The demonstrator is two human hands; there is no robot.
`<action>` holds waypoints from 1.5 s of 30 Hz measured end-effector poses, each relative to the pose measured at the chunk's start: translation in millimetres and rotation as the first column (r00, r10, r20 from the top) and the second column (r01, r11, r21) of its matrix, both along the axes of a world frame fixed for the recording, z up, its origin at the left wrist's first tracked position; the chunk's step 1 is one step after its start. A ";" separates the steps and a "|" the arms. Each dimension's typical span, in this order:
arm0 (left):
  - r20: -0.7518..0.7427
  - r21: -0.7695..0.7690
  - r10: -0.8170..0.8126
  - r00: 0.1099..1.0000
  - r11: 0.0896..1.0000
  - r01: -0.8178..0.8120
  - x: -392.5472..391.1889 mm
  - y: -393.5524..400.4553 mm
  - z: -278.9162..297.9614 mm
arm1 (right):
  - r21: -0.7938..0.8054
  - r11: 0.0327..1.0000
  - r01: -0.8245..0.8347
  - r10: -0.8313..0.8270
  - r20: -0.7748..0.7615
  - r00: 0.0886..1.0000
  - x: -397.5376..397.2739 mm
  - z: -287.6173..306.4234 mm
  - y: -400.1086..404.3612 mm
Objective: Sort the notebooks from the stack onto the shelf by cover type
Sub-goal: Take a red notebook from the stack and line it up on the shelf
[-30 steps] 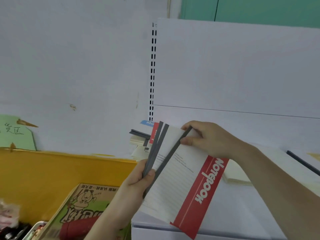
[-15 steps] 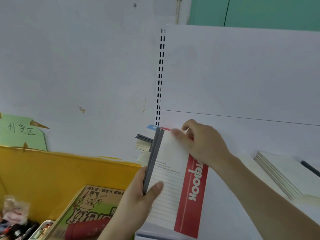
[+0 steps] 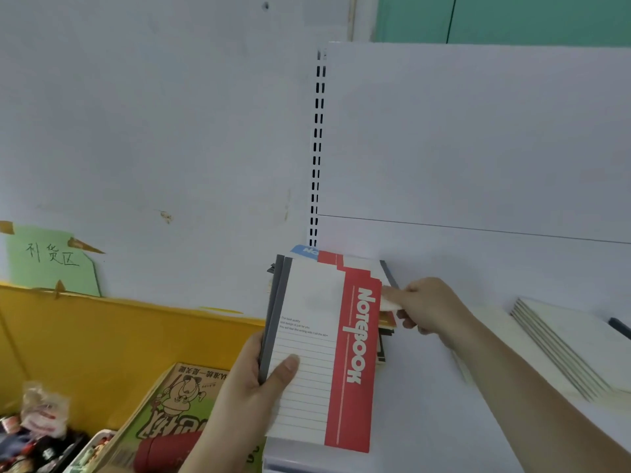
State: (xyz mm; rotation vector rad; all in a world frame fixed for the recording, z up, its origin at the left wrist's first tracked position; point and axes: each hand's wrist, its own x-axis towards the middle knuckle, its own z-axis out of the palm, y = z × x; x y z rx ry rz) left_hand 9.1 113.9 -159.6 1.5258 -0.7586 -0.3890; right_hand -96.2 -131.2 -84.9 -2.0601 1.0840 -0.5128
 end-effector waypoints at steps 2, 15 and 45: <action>0.003 -0.004 0.000 1.000 1.000 0.000 0.4 -0.7 -0.2 | 0.085 0.996 0.023 -0.035 0.146 0.989 -9.3 5.6 -4.4; -0.030 -0.016 -0.066 0.997 0.998 0.066 2.6 -12.6 6.2 | -0.120 0.971 0.207 -0.066 0.698 0.713 -114.2 51.8 -36.4; 0.113 -0.153 -0.074 0.991 0.984 0.091 -43.6 -53.3 6.2 | -0.391 0.915 0.096 0.040 0.327 0.944 -58.7 25.9 19.5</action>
